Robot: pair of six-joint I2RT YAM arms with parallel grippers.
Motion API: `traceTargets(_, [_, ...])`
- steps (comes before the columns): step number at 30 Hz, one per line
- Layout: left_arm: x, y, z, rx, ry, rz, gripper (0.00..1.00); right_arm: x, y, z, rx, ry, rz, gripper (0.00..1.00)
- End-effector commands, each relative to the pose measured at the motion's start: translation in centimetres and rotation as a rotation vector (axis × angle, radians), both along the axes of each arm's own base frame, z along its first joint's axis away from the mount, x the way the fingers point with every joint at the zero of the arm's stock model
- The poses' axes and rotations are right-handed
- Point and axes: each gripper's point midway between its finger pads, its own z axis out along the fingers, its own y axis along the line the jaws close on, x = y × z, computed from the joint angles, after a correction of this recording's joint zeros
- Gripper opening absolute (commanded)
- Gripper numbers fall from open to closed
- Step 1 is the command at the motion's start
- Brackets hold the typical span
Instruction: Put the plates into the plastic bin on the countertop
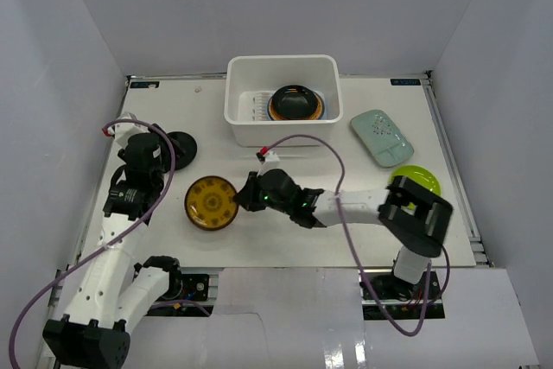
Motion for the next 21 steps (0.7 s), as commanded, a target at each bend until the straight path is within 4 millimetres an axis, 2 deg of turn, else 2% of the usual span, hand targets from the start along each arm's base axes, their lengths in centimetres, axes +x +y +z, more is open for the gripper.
traceTargets(1, [2.6, -1.0, 0.2, -0.068, -0.024, -0.005, 0.75, 6.5, -6.3, 8.8, 0.024, -0.283, -0.193, 0.08])
traceTargets(2, [3.1, -1.1, 0.0, -0.092, -0.022, 0.002, 0.74, 7.2, -8.5, 12.2, 0.056, -0.335, -0.24, 0.08])
traceTargets(3, [3.9, -0.8, -0.3, -0.107, -0.024, 0.012, 0.74, 9.1, -11.3, 12.9, 0.019, -0.364, -0.294, 0.08])
traceTargets(4, [4.3, -0.6, -0.5, -0.125, -0.027, 0.016, 0.75, 9.6, -13.0, 14.1, 0.022, -0.387, -0.323, 0.08])
traceTargets(5, [4.7, -1.1, -0.8, -0.163, -0.022, -0.011, 0.75, 10.1, -15.1, 17.2, 0.059, -0.431, -0.364, 0.08])
traceTargets(6, [5.3, -0.1, -1.4, -0.214, -0.032, 0.022, 0.74, 10.8, -16.4, 18.5, 0.062, -0.451, -0.39, 0.08])
traceTargets(7, [5.9, 0.0, -2.7, -0.251, -0.006, 0.022, 0.74, 12.4, -19.1, 20.2, 0.061, -0.485, -0.451, 0.08])
traceTargets(8, [6.1, -0.2, -3.6, -0.313, 0.015, -0.006, 0.75, 13.2, -19.7, 22.5, 0.085, -0.519, -0.466, 0.08])
traceTargets(9, [6.5, 0.8, -4.5, -0.355, 0.019, 0.021, 0.74, 14.3, -20.6, 23.6, 0.076, -0.541, -0.49, 0.08])
traceTargets(10, [6.4, 0.9, -6.2, -0.409, 0.05, 0.041, 0.74, 16.7, -22.0, 23.2, 0.017, -0.545, -0.531, 0.08])
traceTargets(11, [6.5, 0.9, -8.0, -0.447, 0.092, 0.049, 0.74, 17.7, -22.2, 23.0, -0.015, -0.534, -0.525, 0.08])
traceTargets(12, [6.7, 1.2, -8.7, -0.497, 0.098, 0.043, 0.74, 18.9, -22.3, 25.6, 0.012, -0.561, -0.531, 0.08])
traceTargets(13, [6.2, 1.3, -10.4, -0.544, 0.129, 0.066, 0.74, 20.6, -23.3, 25.6, -0.006, -0.556, -0.55, 0.08])
traceTargets(14, [6.0, 1.4, -11.4, -0.575, 0.146, 0.074, 0.74, 22.1, -22.9, 23.8, -0.041, -0.52, -0.531, 0.08])
traceTargets(15, [6.0, 1.8, -12.5, -0.616, 0.159, 0.083, 0.74, 23.2, -22.9, 25.2, -0.027, -0.536, -0.537, 0.08])
traceTargets(16, [5.5, 1.9, -13.9, -0.65, 0.185, 0.108, 0.76, 25.1, -23.3, 23.4, -0.062, -0.502, -0.548, 0.08])
traceTargets(17, [5.3, 2.3, -15.0, -0.669, 0.203, 0.132, 0.78, 25.7, -23.2, 22.7, -0.078, -0.476, -0.534, 0.08])
traceTargets(18, [5.1, 2.4, -15.7, -0.685, 0.206, 0.141, 0.79, 27.4, -23.4, 22.2, -0.089, -0.457, -0.539, 0.08])
traceTargets(21, [5.0, 3.0, -17.1, -0.691, 0.222, 0.181, 0.79, 29.2, -23.2, 20.1, -0.115, -0.403, -0.526, 0.08])
